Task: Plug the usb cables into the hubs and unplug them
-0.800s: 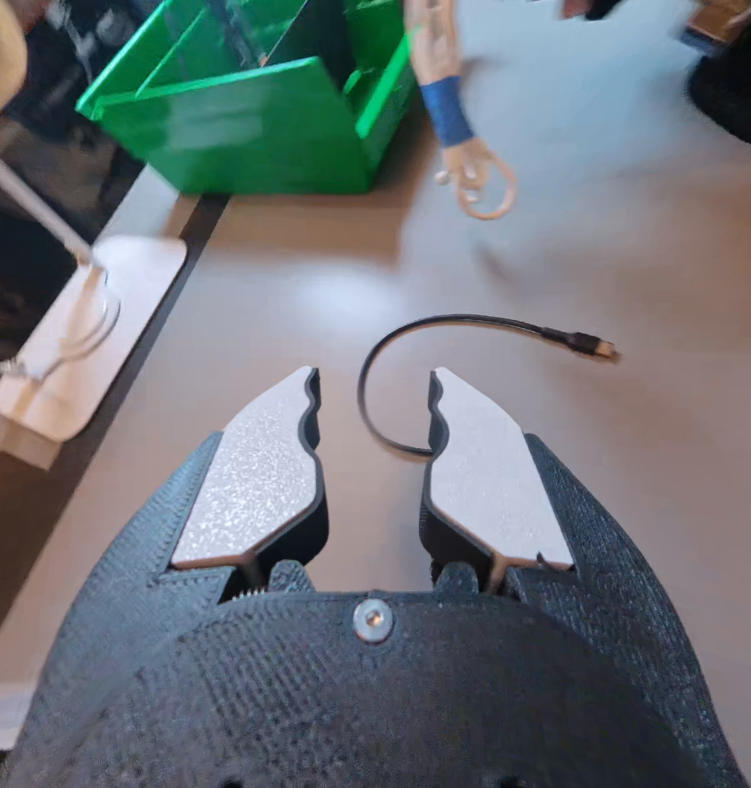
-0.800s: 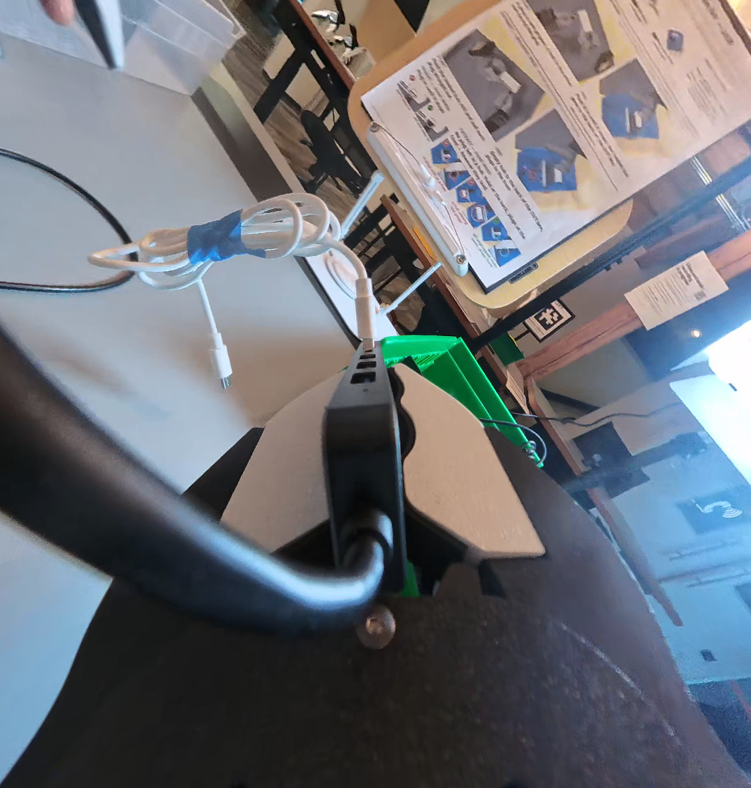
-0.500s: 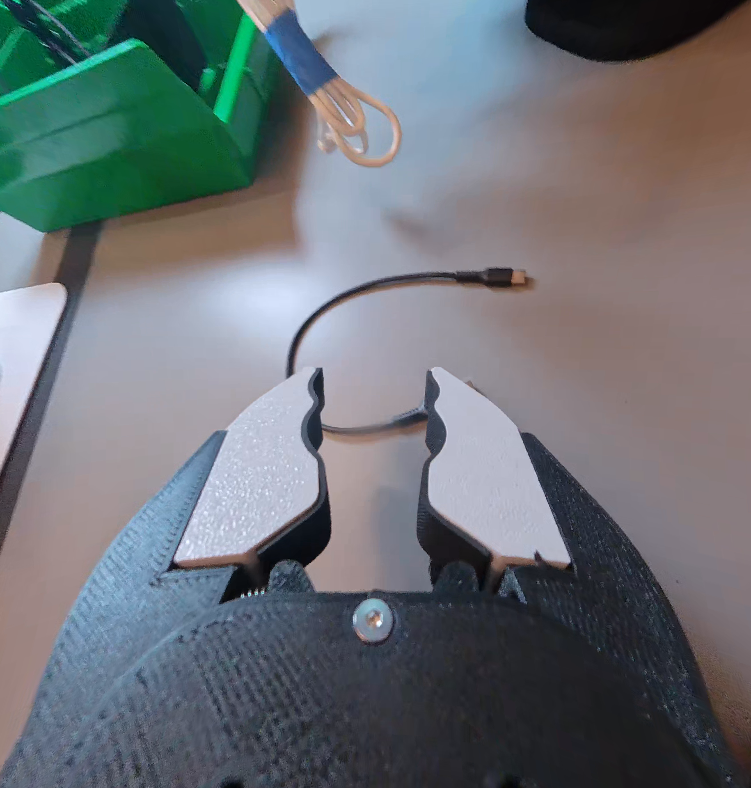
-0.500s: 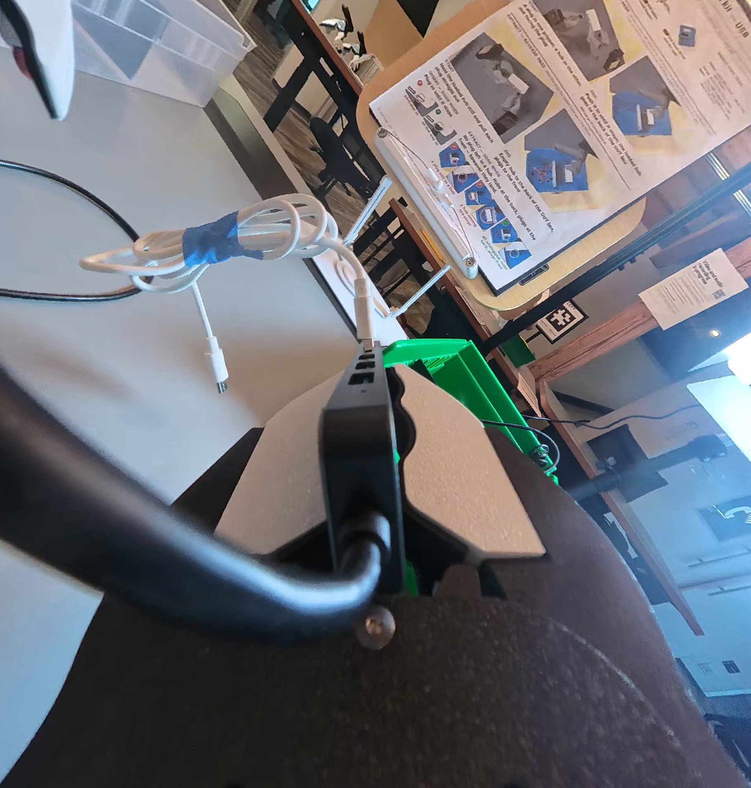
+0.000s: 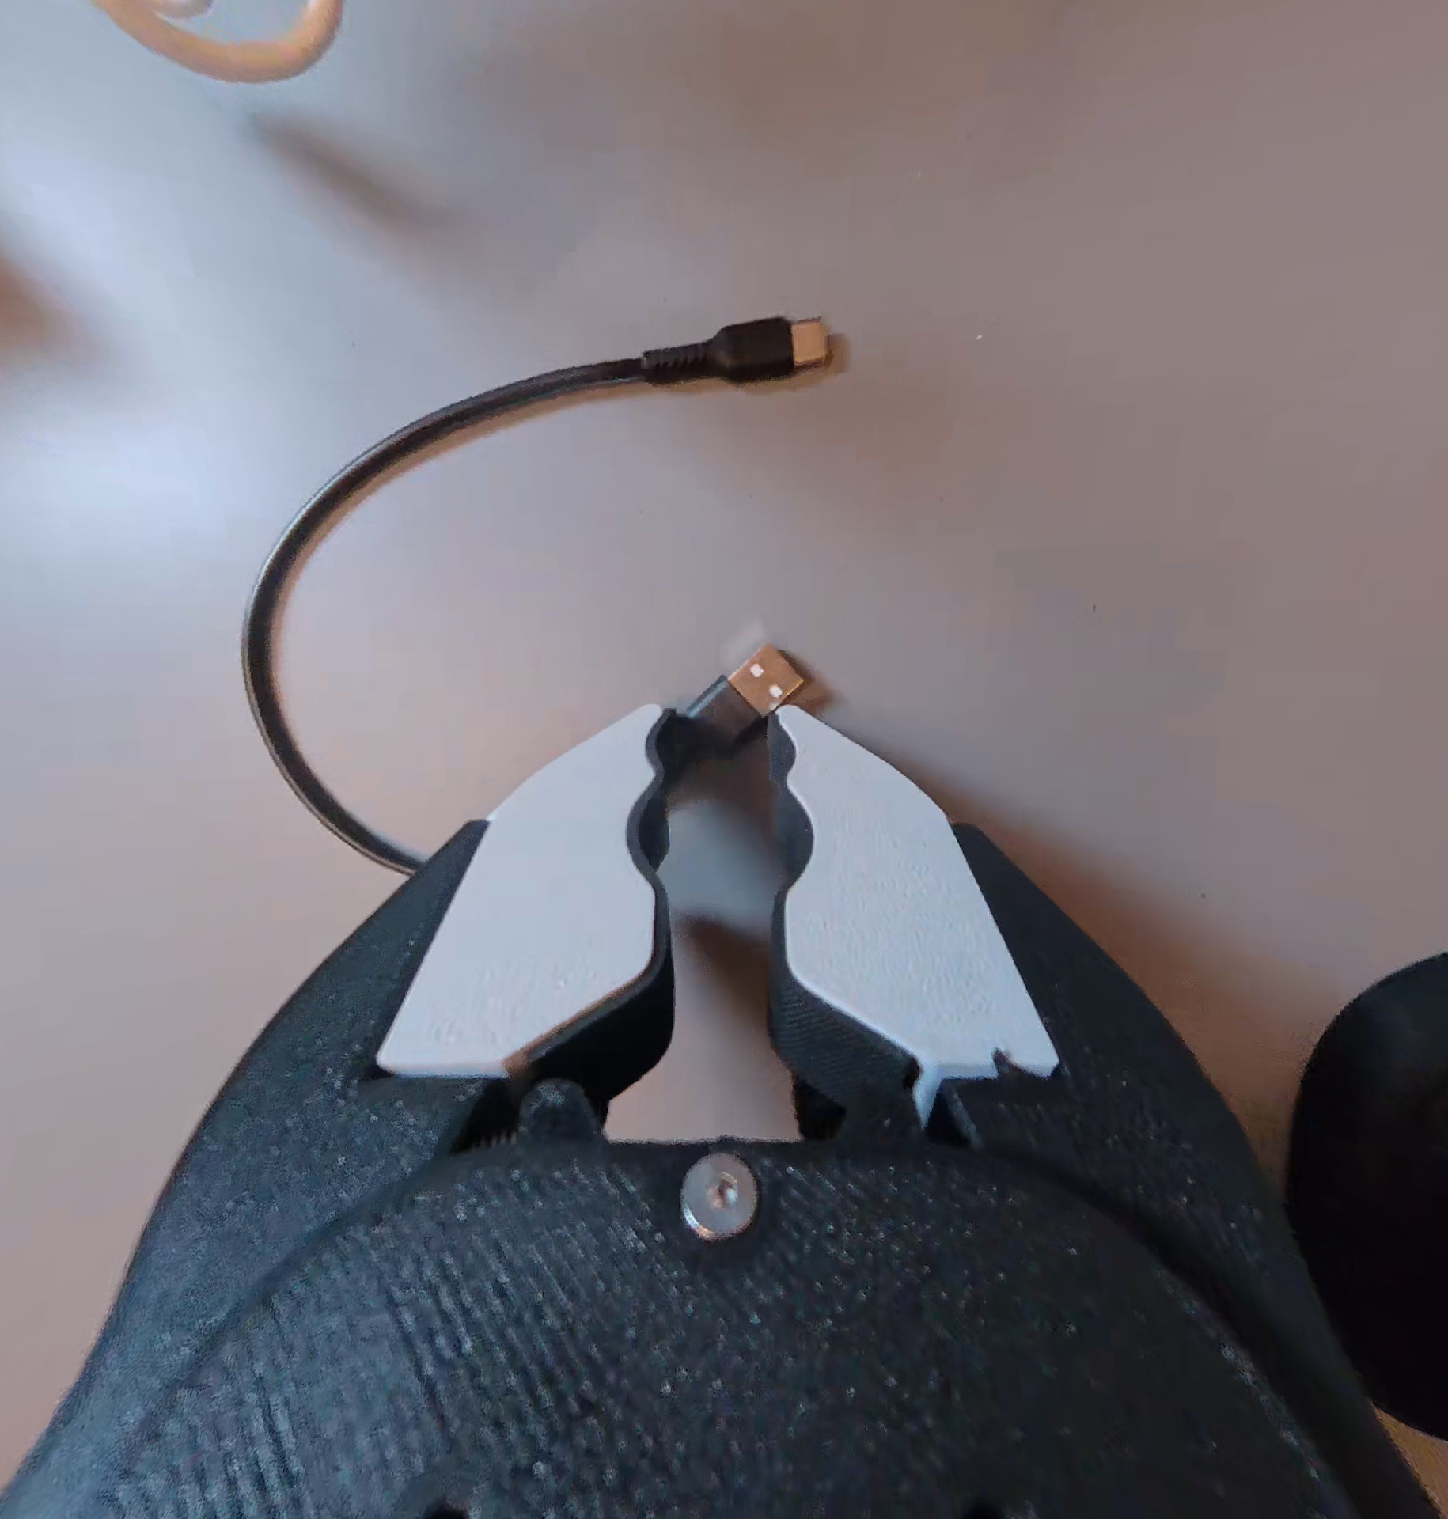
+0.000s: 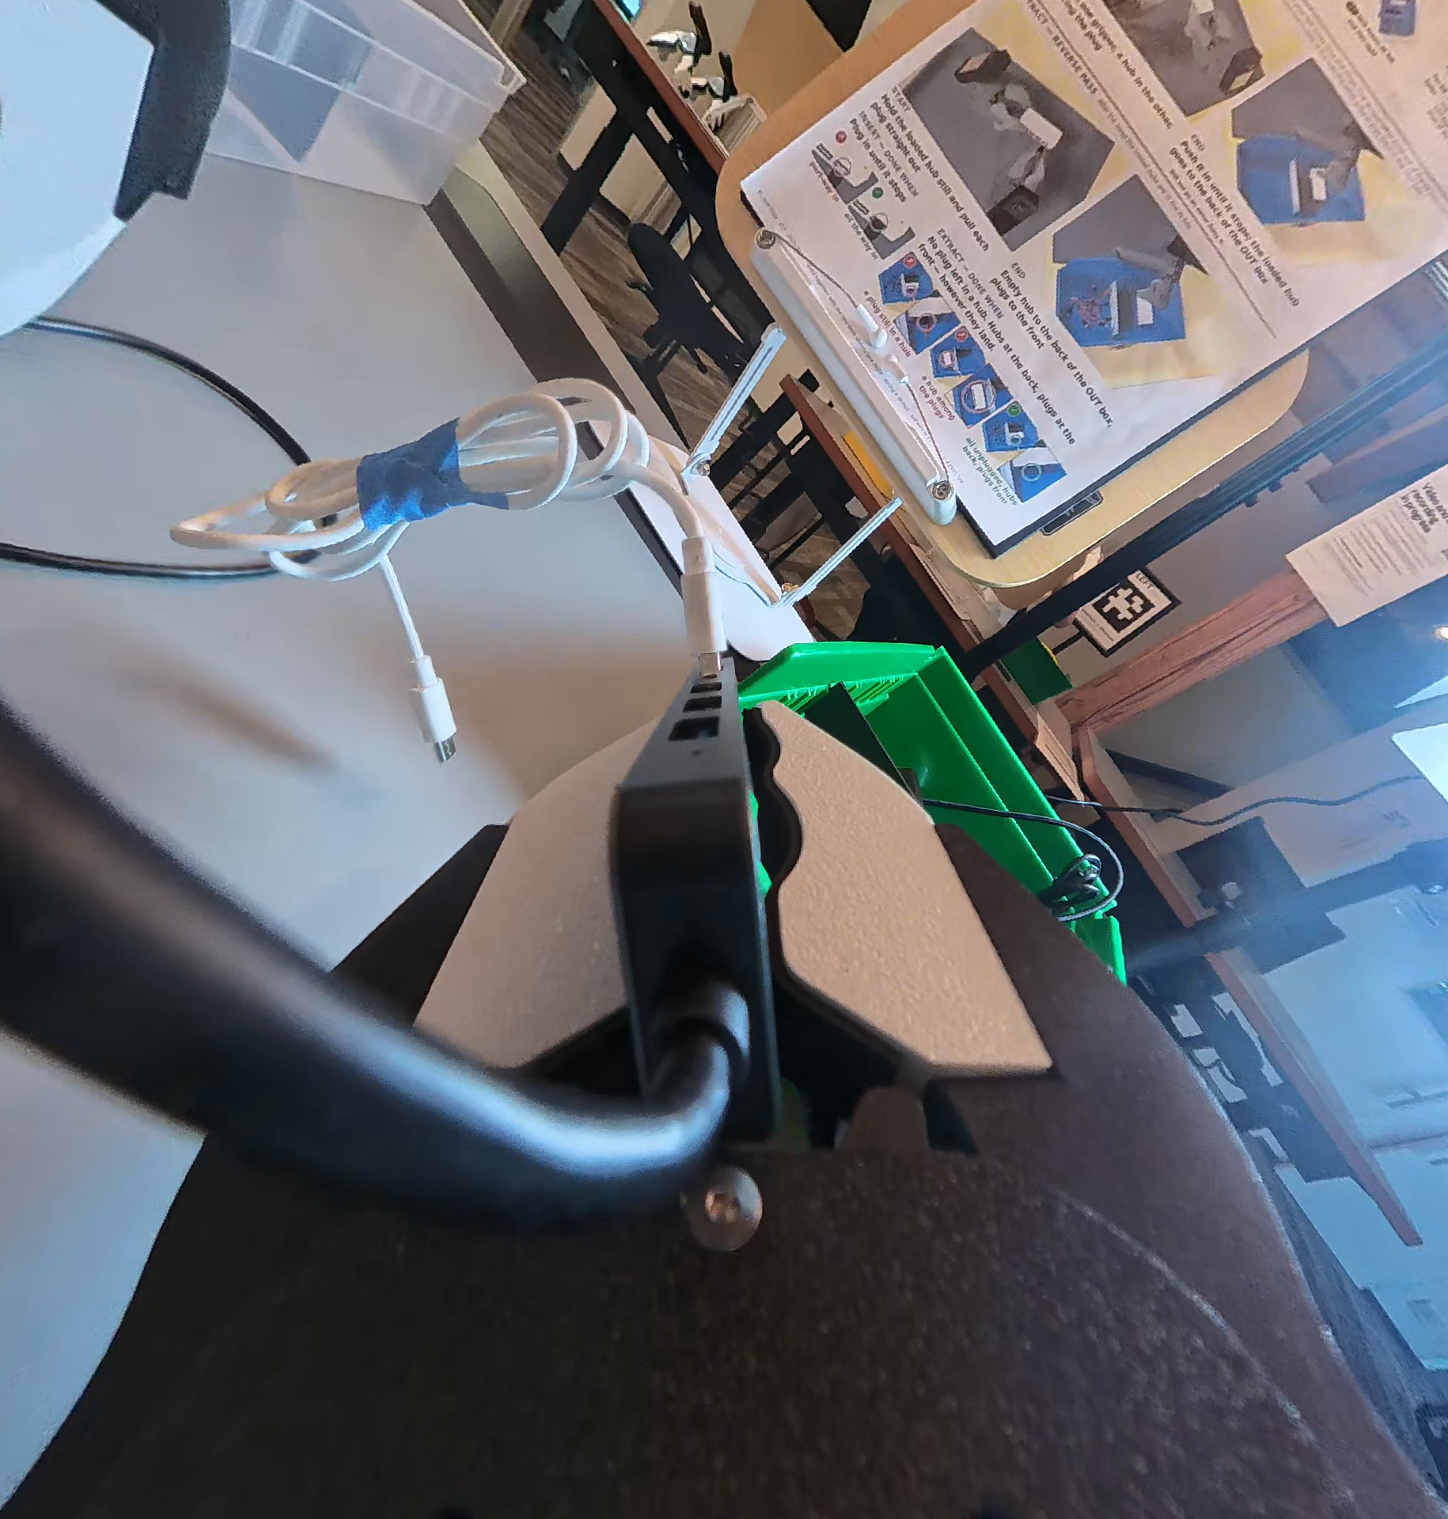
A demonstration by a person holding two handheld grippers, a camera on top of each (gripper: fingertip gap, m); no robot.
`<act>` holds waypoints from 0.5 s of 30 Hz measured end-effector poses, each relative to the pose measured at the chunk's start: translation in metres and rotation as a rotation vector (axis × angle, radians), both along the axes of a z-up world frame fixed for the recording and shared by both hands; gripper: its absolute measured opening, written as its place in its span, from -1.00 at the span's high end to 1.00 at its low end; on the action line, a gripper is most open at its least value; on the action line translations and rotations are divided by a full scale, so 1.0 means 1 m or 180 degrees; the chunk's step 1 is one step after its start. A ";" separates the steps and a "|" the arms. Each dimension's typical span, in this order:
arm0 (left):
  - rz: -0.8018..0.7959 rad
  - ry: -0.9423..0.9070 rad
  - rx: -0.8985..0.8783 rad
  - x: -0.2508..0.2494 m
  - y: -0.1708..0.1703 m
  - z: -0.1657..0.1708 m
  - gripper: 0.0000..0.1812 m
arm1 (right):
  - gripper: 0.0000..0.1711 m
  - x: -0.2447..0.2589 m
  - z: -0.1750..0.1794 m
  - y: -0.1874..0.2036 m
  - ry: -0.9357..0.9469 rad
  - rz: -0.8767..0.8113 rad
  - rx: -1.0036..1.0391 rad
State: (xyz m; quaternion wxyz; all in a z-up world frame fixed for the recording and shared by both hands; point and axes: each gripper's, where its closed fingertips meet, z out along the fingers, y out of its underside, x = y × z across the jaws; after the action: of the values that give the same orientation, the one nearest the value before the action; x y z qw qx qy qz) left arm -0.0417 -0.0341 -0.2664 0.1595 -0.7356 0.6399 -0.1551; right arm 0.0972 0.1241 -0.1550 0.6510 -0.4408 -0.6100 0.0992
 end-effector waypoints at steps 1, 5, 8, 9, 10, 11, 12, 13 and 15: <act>0.0022 0.0017 0.0004 0.001 0.000 0.000 0.77 | 0.85 0.000 0.001 -0.001 0.0002 0.0015 0.0008; 0.0448 -0.0111 0.0196 0.006 0.008 0.009 0.77 | 0.84 0.001 0.009 -0.007 0.0039 0.0082 0.0064; 0.0839 -0.0530 0.0538 0.013 0.017 0.036 0.77 | 0.85 0.002 0.015 -0.010 0.0106 0.0106 0.0099; 0.0990 -0.0657 0.0719 0.012 0.023 0.047 0.77 | 0.85 0.002 0.017 -0.011 0.0132 0.0111 0.0094; 0.1150 -0.0768 0.0907 0.009 0.029 0.059 0.77 | 0.85 0.001 0.018 -0.011 0.0153 0.0117 0.0084; 0.1305 -0.0886 0.1065 0.007 0.034 0.070 0.77 | 0.85 0.001 0.018 -0.011 0.0170 0.0124 0.0068; 0.1464 -0.1009 0.1200 0.004 0.037 0.081 0.77 | 0.85 0.001 0.019 -0.012 0.0182 0.0131 0.0056; 0.1624 -0.1122 0.1331 0.002 0.041 0.091 0.77 | 0.84 0.000 0.019 -0.013 0.0187 0.0143 0.0047; 0.1892 -0.1277 0.1576 -0.003 0.043 0.106 0.77 | 0.85 -0.001 0.019 -0.018 0.0207 0.0188 0.0059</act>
State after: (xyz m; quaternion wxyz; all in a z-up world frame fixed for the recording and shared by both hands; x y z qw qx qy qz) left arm -0.0448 0.0090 -0.1599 0.4899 -0.7827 0.3746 -0.0842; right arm 0.0958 0.1066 -0.1359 0.6713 -0.4131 -0.6021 0.1270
